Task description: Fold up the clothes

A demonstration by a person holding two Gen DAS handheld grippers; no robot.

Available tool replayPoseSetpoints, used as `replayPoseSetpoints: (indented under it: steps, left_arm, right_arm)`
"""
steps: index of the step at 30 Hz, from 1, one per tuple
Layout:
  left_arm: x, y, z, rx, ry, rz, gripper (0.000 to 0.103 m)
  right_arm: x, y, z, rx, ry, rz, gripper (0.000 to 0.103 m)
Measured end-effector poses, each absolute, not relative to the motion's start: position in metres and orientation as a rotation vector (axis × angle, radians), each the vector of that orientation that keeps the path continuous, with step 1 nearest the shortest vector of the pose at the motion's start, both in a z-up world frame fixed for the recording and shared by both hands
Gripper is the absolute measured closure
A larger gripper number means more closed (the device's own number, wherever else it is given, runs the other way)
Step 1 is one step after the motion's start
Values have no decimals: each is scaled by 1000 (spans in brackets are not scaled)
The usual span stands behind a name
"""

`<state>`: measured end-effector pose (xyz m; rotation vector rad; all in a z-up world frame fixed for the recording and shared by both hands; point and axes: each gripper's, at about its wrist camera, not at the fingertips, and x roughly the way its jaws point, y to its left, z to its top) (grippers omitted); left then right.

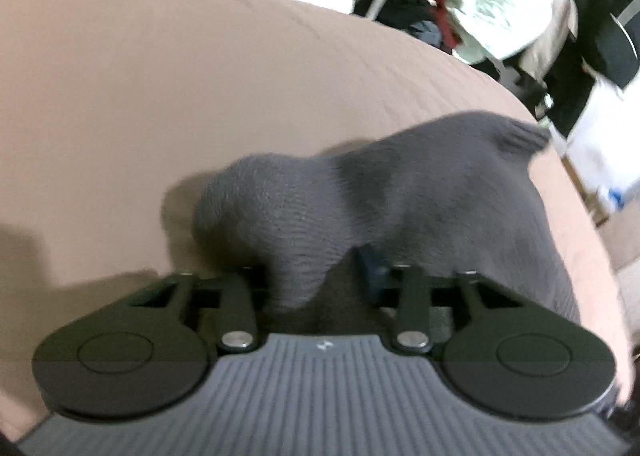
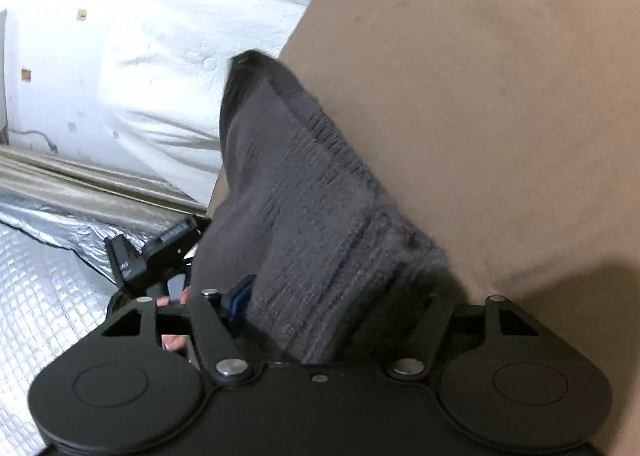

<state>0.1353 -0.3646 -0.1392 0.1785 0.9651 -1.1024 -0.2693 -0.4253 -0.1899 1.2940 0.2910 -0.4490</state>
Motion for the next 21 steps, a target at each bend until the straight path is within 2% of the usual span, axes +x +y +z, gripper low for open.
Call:
replayPoseSetpoints:
  steps: [4, 7, 14, 21]
  left_arm:
    - [97, -362, -110, 321, 733, -1049, 89]
    - [73, -349, -83, 324, 619, -1045, 91]
    - [63, -300, -31, 301, 549, -1012, 92]
    - [89, -205, 9, 254, 515, -861, 91]
  right_arm:
    - [-249, -416, -154, 1118, 341, -543, 56]
    - [-239, -405, -121, 1019, 340, -566, 62]
    - [-202, -377, -45, 875, 367, -451, 64]
    - [-158, -361, -21, 927, 352, -256, 64]
